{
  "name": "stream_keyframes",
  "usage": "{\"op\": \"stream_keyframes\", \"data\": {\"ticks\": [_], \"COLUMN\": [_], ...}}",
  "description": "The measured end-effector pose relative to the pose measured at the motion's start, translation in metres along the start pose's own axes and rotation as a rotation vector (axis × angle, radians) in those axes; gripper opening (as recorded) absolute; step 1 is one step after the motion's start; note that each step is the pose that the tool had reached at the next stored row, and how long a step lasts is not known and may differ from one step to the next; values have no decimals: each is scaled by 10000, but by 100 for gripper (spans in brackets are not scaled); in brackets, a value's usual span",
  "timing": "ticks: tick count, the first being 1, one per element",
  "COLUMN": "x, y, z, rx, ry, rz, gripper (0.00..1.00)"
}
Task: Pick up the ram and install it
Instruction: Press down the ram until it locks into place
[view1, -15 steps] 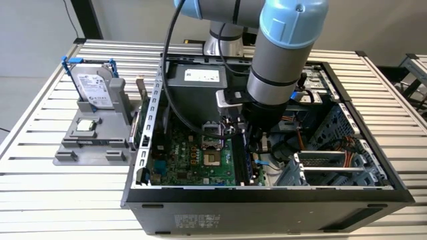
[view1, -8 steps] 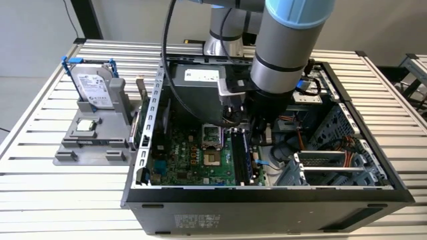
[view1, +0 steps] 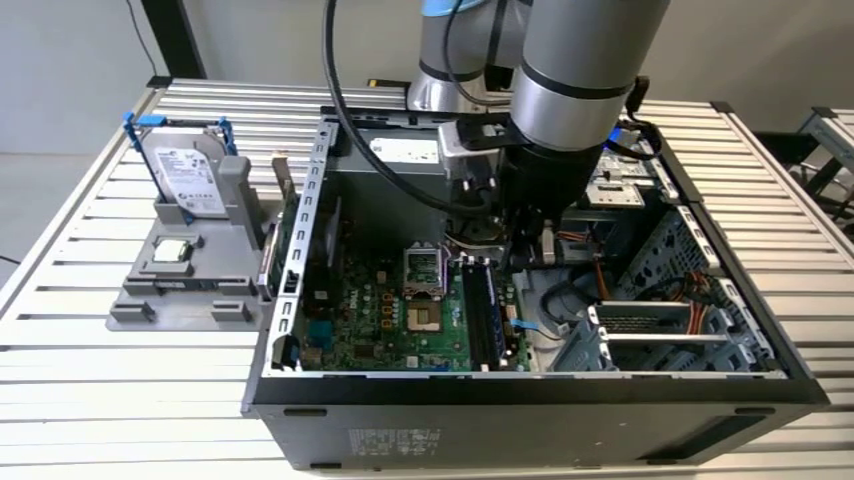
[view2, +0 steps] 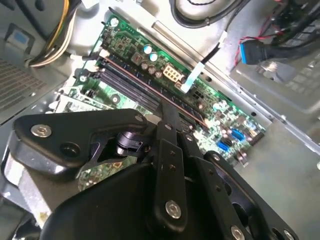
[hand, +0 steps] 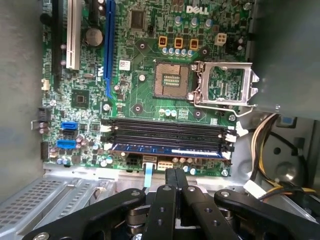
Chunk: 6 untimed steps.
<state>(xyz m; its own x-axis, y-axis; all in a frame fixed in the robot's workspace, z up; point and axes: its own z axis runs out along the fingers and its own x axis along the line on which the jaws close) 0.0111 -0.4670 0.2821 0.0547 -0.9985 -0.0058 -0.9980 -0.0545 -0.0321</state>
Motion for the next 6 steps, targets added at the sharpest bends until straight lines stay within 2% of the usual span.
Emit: {"op": "stream_keyframes", "data": {"ticks": [6], "x": [0], "y": [0], "z": [0], "rx": [0], "ry": [2], "rz": [0], "gripper": [0]}}
